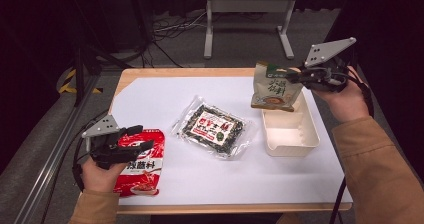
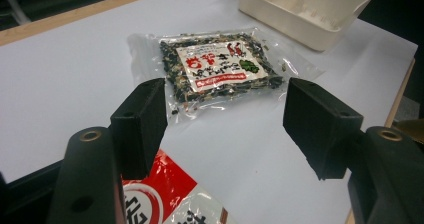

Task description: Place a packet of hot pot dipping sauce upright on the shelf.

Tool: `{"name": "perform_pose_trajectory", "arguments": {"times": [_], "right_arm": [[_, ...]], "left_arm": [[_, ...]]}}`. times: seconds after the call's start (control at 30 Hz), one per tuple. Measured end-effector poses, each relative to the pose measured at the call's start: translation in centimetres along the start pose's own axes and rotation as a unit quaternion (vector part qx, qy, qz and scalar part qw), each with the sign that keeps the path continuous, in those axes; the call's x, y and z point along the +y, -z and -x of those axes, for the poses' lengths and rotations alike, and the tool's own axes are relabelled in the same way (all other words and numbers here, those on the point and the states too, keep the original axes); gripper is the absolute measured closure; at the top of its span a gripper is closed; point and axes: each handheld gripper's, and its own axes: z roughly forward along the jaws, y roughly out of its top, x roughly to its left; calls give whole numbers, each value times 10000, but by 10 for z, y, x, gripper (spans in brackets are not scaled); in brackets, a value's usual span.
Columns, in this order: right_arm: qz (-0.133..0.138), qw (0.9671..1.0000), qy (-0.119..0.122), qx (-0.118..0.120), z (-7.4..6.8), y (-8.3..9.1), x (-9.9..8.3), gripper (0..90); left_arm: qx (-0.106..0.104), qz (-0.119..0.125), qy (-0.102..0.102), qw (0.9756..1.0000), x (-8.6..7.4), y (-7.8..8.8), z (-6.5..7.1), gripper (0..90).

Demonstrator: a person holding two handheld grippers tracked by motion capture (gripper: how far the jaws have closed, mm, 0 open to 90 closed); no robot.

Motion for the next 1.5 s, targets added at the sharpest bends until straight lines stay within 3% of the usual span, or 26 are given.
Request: {"name": "perform_pose_trajectory", "arguments": {"times": [0.2,0.67,0.9,1.5], "right_arm": [[-30,9998,90,-192,13,-2,-7,890],[-10,9991,-42,-419,40,-11,-30,890],[211,9984,-9,-519,43,-20,-41,889],[-207,9962,61,-849,49,-52,-57,886]], "left_arm": [[101,42,114,9999,-7,10,-1,343],[198,47,217,9996,-15,19,-1,341],[210,45,200,9996,-15,18,-2,341],[158,59,239,9996,-16,18,-3,341]]}}
